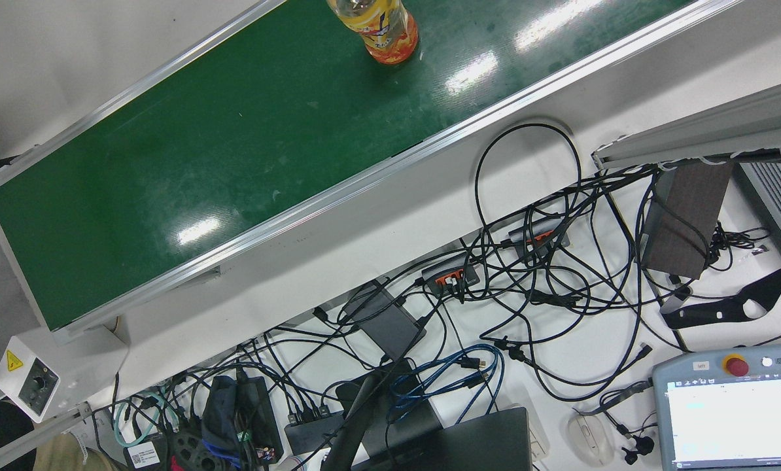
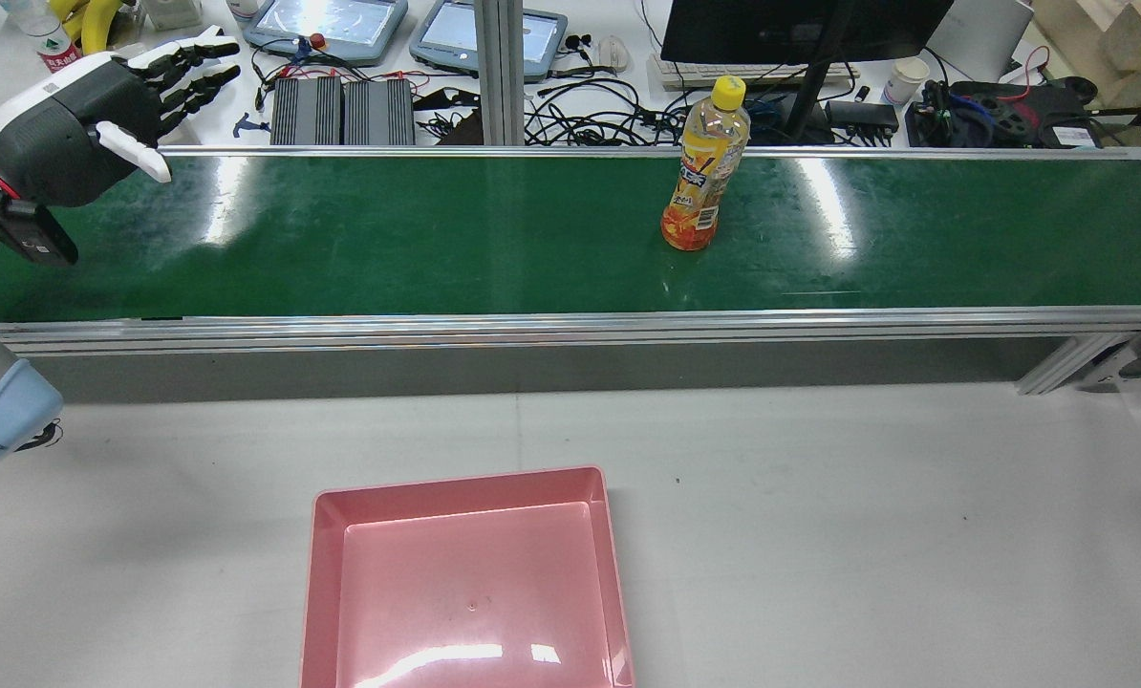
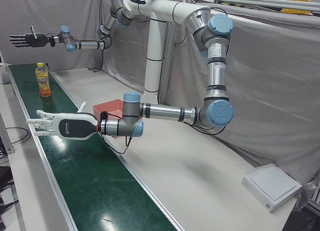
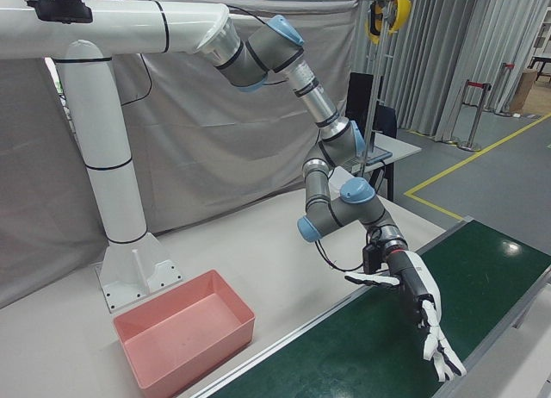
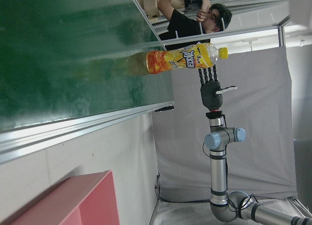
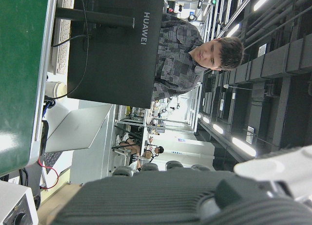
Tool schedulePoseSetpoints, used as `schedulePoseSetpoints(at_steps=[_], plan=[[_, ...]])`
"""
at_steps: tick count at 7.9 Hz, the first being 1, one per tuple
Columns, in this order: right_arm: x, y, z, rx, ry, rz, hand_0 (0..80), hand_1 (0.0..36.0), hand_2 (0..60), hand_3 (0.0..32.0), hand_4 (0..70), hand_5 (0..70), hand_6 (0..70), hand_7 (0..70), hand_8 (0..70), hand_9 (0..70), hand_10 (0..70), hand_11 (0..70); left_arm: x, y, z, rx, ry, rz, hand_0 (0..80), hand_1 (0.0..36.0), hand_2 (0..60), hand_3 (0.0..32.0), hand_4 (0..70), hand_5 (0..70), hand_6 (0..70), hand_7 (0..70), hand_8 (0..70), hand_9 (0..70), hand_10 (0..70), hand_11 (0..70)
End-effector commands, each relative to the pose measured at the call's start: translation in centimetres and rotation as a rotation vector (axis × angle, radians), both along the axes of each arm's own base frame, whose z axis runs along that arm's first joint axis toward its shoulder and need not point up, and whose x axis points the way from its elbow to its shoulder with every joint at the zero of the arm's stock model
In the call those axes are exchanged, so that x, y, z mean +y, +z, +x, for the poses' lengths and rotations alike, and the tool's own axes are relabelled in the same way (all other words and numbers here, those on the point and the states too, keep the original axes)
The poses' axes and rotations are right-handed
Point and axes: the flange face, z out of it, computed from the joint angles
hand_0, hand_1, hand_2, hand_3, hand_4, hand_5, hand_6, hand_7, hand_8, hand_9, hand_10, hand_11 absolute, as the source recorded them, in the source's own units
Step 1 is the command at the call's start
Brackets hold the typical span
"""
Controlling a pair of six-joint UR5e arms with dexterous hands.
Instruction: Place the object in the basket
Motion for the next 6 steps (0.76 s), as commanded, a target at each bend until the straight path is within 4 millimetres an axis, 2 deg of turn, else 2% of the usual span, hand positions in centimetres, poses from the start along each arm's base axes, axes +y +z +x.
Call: schedulePoseSetpoints(at_steps=[1, 6], plan=[[0.01, 0.08, -0.02, 0.001, 0.000, -0.002, 0.0, 0.0, 0.0, 0.0, 0.0, 0.0, 0.0, 0.0, 0.0, 0.0, 0.0, 0.0, -0.01, -0.01, -0.01, 0.000, 0.000, 0.000, 58.6, 2.0, 0.0, 0.0, 13.2, 18.5, 0.7, 1.1, 7.7, 10.2, 1.1, 2.9], [0.01, 0.08, -0.02, 0.001, 0.000, -0.002, 0.0, 0.0, 0.0, 0.0, 0.0, 0.0, 0.0, 0.0, 0.0, 0.0, 0.0, 0.0, 0.01, 0.07, -0.05, 0.002, -0.002, -0.001, 58.2, 2.0, 0.0, 0.4, 12.5, 17.4, 0.2, 1.0, 7.6, 10.0, 1.2, 3.0]])
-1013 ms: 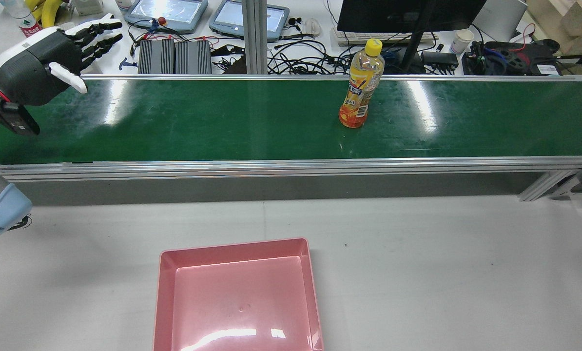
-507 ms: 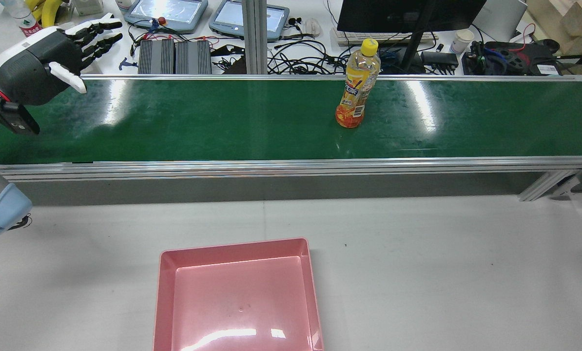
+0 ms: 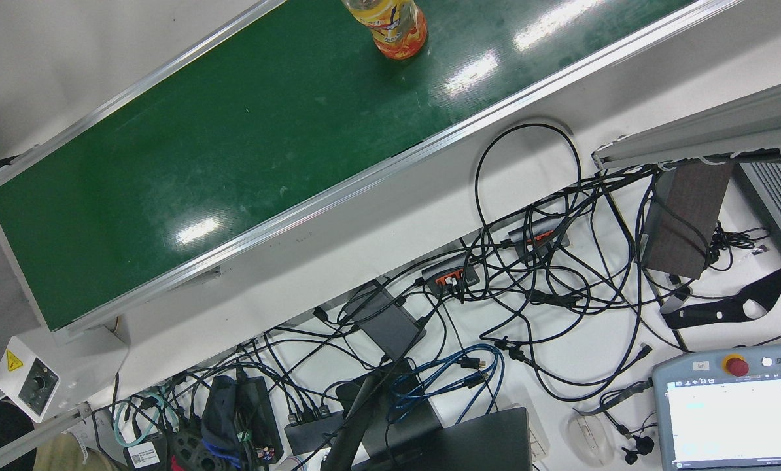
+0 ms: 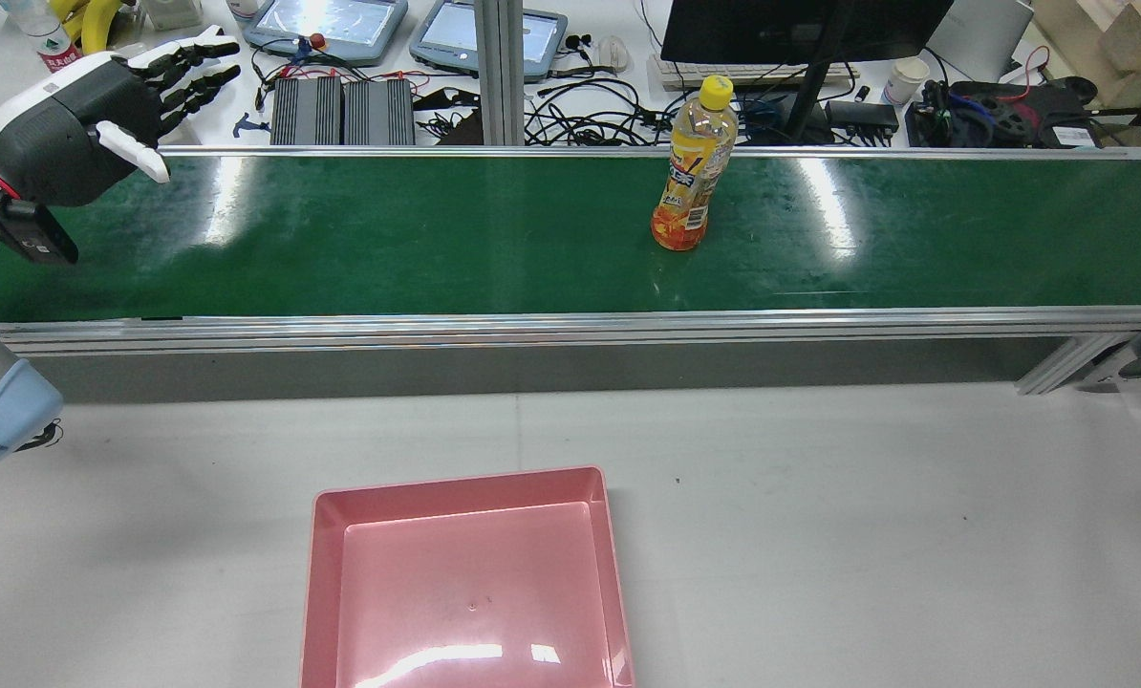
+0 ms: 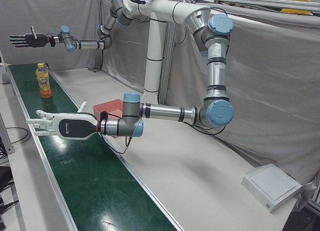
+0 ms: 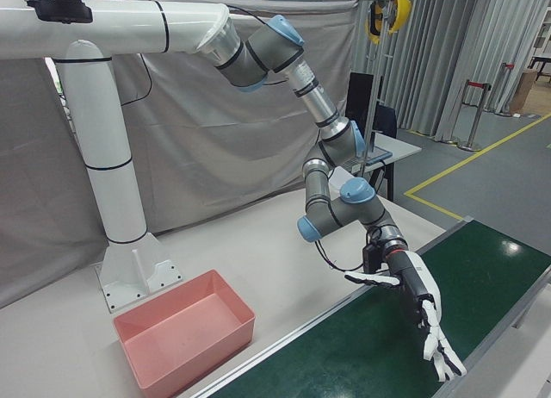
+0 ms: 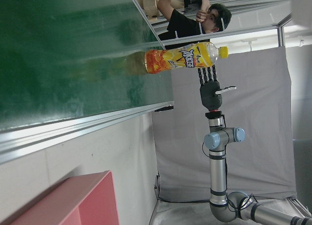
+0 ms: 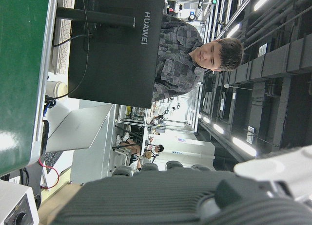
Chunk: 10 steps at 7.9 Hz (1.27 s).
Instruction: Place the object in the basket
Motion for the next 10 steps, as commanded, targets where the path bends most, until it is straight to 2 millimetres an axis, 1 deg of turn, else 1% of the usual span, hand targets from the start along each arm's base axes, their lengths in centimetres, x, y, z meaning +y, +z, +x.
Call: schedulePoseSetpoints(at_steps=[1, 2, 4, 5, 6, 7, 8, 10], plan=[[0.0, 0.0, 0.0, 0.001, 0.000, 0.000, 0.0, 0.0, 0.0, 0.0, 0.0, 0.0, 0.0, 0.0, 0.0, 0.0, 0.0, 0.0, 0.0, 0.1, 0.0, 0.006, -0.001, 0.003, 57.6, 1.9, 0.0, 0.4, 12.3, 17.3, 0.1, 1.1, 7.7, 10.1, 1.3, 3.2], [0.0, 0.0, 0.0, 0.000, 0.000, 0.000, 0.0, 0.0, 0.0, 0.0, 0.0, 0.0, 0.0, 0.0, 0.0, 0.0, 0.0, 0.0, 0.0, 0.1, 0.0, 0.024, 0.002, 0.015, 58.6, 2.5, 0.0, 0.0, 12.6, 17.6, 0.4, 1.4, 7.7, 10.1, 1.6, 3.6], [0.0, 0.0, 0.0, 0.000, 0.000, 0.000, 0.0, 0.0, 0.0, 0.0, 0.0, 0.0, 0.0, 0.0, 0.0, 0.0, 0.0, 0.0, 0.0, 0.2, 0.0, 0.045, 0.007, 0.022, 58.7, 2.5, 0.0, 0.0, 12.7, 17.6, 0.6, 1.5, 7.6, 9.9, 2.0, 4.2], [0.0, 0.0, 0.0, 0.000, 0.000, 0.000, 0.0, 0.0, 0.0, 0.0, 0.0, 0.0, 0.0, 0.0, 0.0, 0.0, 0.0, 0.0, 0.2, 0.5, 0.2, 0.073, 0.027, 0.005, 59.2, 2.7, 0.0, 0.0, 12.8, 17.9, 0.6, 1.5, 7.5, 9.7, 1.8, 3.8], [0.0, 0.0, 0.0, 0.000, 0.000, 0.000, 0.0, 0.0, 0.0, 0.0, 0.0, 0.0, 0.0, 0.0, 0.0, 0.0, 0.0, 0.0, 0.0, 1.0, 0.3, 0.081, 0.028, 0.009, 58.8, 2.4, 0.0, 0.0, 12.9, 17.9, 0.6, 1.4, 7.8, 10.2, 2.1, 4.3], [0.0, 0.0, 0.0, 0.000, 0.000, 0.000, 0.0, 0.0, 0.0, 0.0, 0.0, 0.0, 0.0, 0.0, 0.0, 0.0, 0.0, 0.0, -0.6, 2.4, 0.8, 0.110, 0.044, 0.005, 58.7, 2.4, 0.0, 0.0, 12.7, 17.8, 0.5, 1.4, 7.5, 9.8, 2.0, 4.1], [0.0, 0.0, 0.0, 0.000, 0.000, 0.000, 0.0, 0.0, 0.0, 0.0, 0.0, 0.0, 0.0, 0.0, 0.0, 0.0, 0.0, 0.0, -0.8, 3.1, 1.0, 0.121, 0.053, -0.004, 59.7, 2.7, 0.0, 0.2, 12.7, 17.3, 0.3, 1.1, 7.2, 9.3, 1.8, 3.9], [-0.1, -0.1, 0.0, 0.000, 0.000, 0.001, 0.0, 0.0, 0.0, 0.0, 0.0, 0.0, 0.0, 0.0, 0.0, 0.0, 0.0, 0.0, -0.9, 3.2, 0.7, 0.111, 0.047, -0.011, 59.9, 2.7, 0.0, 1.0, 12.8, 17.1, 0.0, 1.2, 7.5, 9.7, 1.3, 3.2]])
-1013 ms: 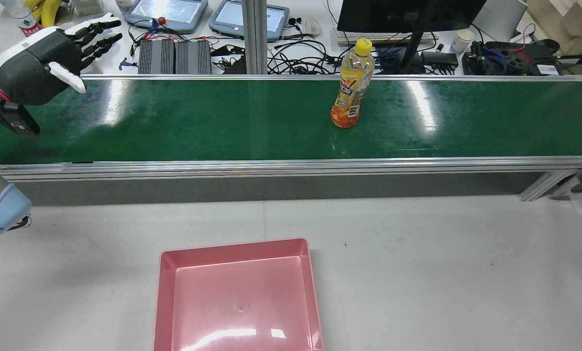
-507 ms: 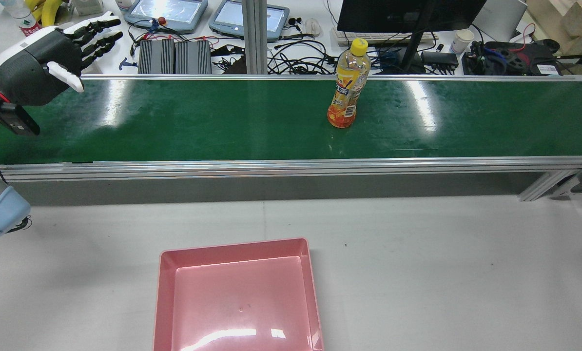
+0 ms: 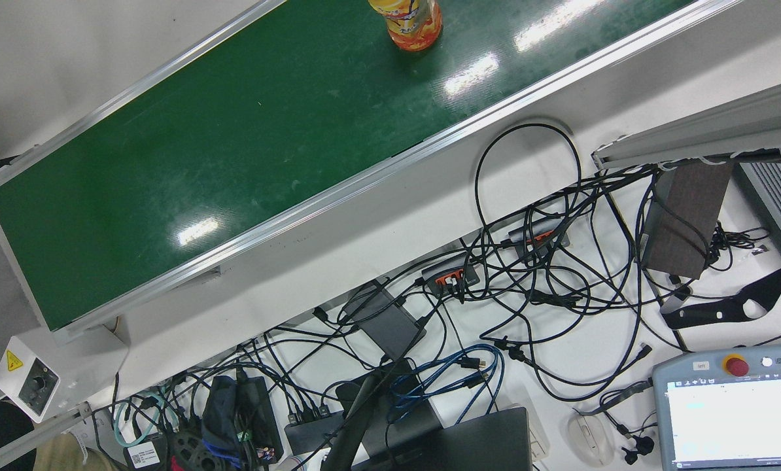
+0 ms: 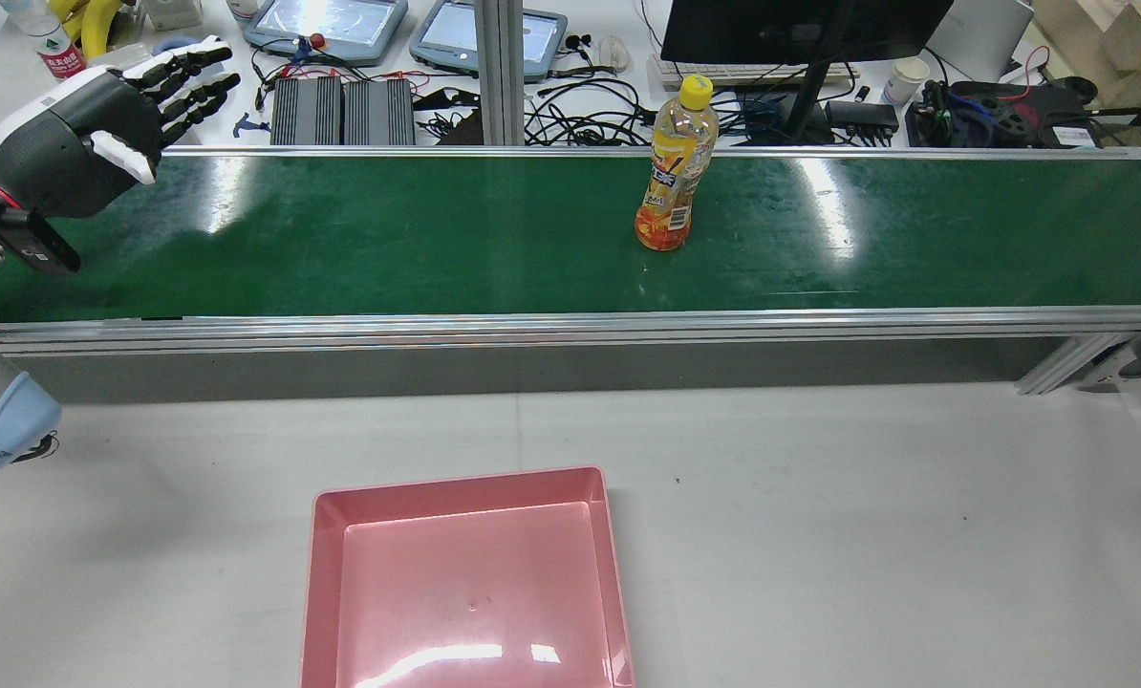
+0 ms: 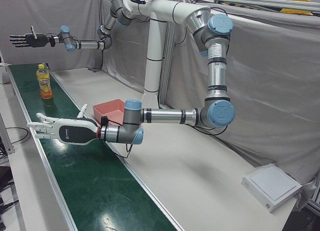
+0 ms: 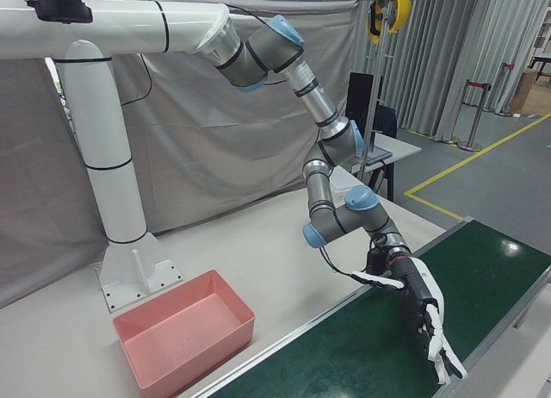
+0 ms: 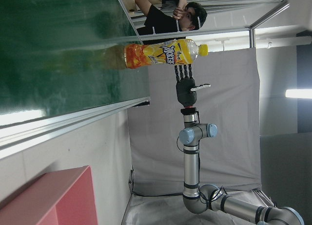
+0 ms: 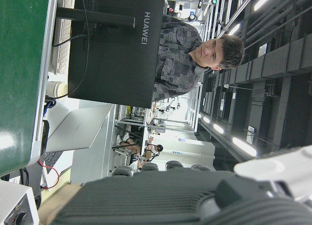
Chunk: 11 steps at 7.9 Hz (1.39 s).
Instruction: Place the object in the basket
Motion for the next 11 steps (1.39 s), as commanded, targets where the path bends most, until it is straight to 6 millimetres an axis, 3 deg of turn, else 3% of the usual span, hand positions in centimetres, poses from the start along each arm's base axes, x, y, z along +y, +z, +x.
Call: schedulePoseSetpoints(at_steps=[1, 11], plan=[[0.01, -0.07, 0.07, 0.000, 0.001, 0.002, 0.0, 0.0, 0.0, 0.0, 0.0, 0.0, 0.0, 0.0, 0.0, 0.0, 0.0, 0.0, -0.19, 0.13, -0.38, -0.014, -0.007, -0.015, 60.3, 2.6, 0.0, 1.6, 12.8, 16.7, 0.0, 1.1, 7.4, 9.7, 1.2, 3.1], [0.00, 0.00, 0.00, 0.000, 0.000, 0.000, 0.0, 0.0, 0.0, 0.0, 0.0, 0.0, 0.0, 0.0, 0.0, 0.0, 0.0, 0.0, -0.58, -0.79, -1.09, -0.056, -0.038, -0.005, 59.9, 2.5, 0.0, 3.2, 12.1, 15.1, 0.0, 0.8, 7.1, 9.5, 0.8, 2.5]])
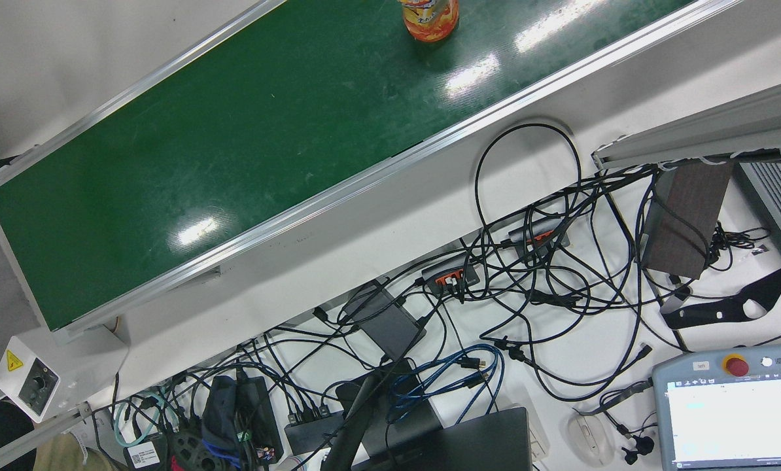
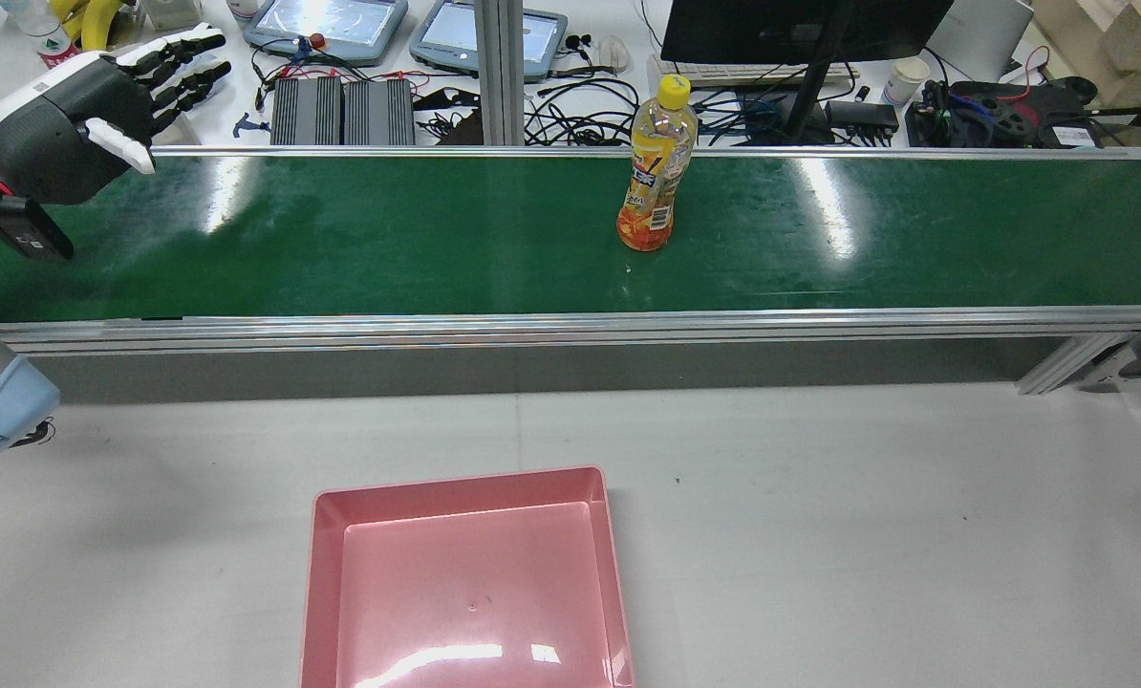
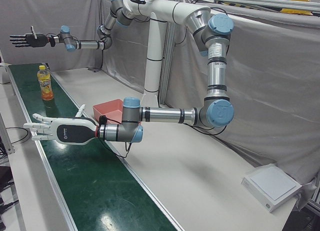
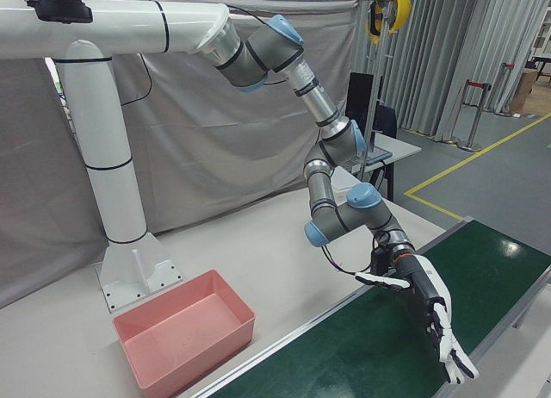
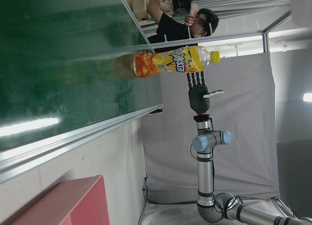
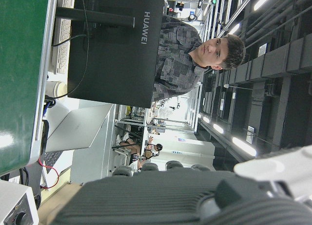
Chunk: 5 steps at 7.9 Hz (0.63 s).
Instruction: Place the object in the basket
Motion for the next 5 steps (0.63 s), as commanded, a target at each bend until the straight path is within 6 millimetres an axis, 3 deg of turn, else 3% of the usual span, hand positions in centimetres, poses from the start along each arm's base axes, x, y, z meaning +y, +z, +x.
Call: schedulePoseSetpoints(at_steps=[1, 5], plan=[[-0.01, 0.01, -0.04, 0.000, -0.001, 0.000, 0.0, 0.0, 0.0, 0.0, 0.0, 0.0, 0.0, 0.0, 0.0, 0.0, 0.0, 0.0, -0.06, 0.04, -0.10, 0.001, -0.002, -0.001, 60.5, 2.8, 0.0, 3.0, 12.9, 12.2, 0.0, 1.4, 7.0, 9.3, 1.0, 2.8], [-0.01, 0.01, -0.04, 0.000, -0.001, 0.000, 0.0, 0.0, 0.0, 0.0, 0.0, 0.0, 0.0, 0.0, 0.0, 0.0, 0.0, 0.0, -0.06, 0.02, -0.09, 0.004, 0.000, 0.000, 64.5, 4.3, 0.0, 2.2, 13.5, 10.7, 0.0, 1.5, 6.4, 8.5, 0.9, 2.9]])
